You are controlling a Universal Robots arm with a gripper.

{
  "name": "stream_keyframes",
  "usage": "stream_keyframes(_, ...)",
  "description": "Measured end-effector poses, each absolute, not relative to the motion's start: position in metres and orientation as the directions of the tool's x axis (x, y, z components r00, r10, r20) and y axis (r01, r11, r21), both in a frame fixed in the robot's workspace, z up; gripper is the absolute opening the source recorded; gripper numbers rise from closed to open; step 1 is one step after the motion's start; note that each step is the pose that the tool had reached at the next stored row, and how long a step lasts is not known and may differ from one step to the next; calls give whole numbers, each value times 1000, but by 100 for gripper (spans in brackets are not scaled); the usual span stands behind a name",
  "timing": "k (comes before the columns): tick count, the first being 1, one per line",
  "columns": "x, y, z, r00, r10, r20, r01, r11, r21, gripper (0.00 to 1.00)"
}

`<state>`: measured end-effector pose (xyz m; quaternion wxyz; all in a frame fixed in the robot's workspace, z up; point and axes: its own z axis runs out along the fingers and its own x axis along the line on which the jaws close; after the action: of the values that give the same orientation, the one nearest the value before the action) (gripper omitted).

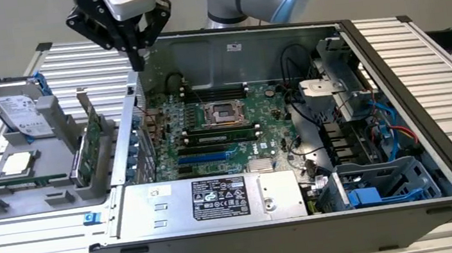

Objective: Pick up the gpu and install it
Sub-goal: 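Reach for the gpu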

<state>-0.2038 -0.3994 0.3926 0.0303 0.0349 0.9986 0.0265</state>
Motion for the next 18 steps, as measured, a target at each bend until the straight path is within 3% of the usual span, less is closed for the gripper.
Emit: stream_keyframes(18,-223,-399,392,-996,71,-59,68,996,55,0)
